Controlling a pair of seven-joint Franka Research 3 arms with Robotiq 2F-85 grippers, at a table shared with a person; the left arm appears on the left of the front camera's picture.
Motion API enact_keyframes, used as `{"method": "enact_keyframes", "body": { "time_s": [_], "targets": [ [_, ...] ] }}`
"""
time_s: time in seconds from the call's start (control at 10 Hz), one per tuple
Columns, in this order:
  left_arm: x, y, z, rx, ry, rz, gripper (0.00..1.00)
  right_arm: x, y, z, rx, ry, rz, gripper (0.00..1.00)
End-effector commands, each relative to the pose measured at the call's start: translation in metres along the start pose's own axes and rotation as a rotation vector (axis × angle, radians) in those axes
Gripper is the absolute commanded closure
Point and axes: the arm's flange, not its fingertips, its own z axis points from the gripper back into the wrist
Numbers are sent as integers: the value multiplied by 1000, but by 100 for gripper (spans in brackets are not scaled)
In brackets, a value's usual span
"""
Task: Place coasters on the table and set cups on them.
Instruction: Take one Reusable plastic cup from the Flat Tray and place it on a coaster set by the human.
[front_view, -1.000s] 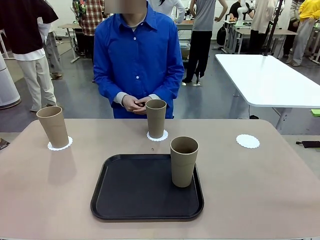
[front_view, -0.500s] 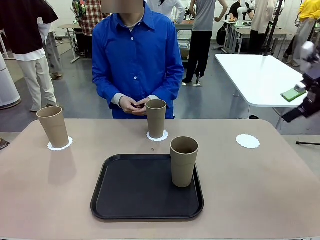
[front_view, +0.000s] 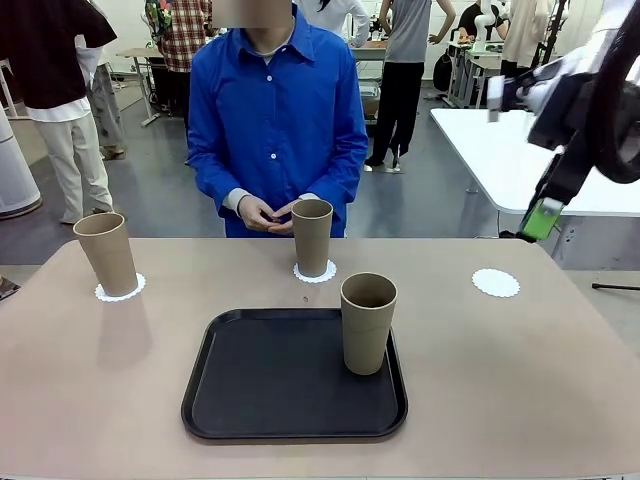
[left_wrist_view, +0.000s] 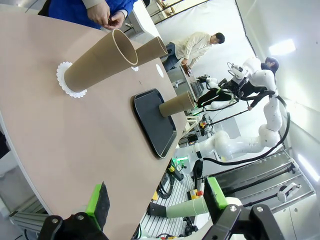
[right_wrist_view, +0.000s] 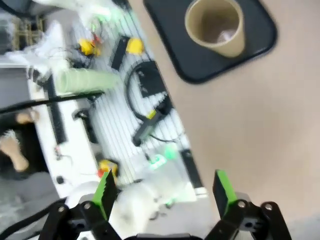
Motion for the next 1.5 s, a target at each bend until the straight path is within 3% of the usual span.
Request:
{"method": "enact_keyframes", "body": {
  "time_s": [0.0, 0.3, 0.5, 0.6, 1.1, 1.2, 1.4],
  "targets": [
    [-3, -2, 2, -4, 8, -2, 0, 7, -19, -17, -201, -27, 53, 0],
    [-3, -2, 2, -4, 8, -2, 0, 13, -36, -41, -303, -144, 141, 0],
    [-3, -2, 2, -4, 8, -2, 0, 5, -54, -49, -266, -125, 106, 0],
    [-3, -2, 2, -4, 8, -2, 0, 19, -41, -32, -317, -110, 102, 0],
    [-3, -2, 2, -4, 8, -2, 0, 17, -43, -33, -321, -118, 112, 0],
    [-3, -2, 2, -4, 8, -2, 0, -2, -58, -40, -299, -265, 293, 0],
    [-3, -2, 2, -4, 8, -2, 0, -32, -88, -48, -259, -380, 375, 0]
  ]
}}
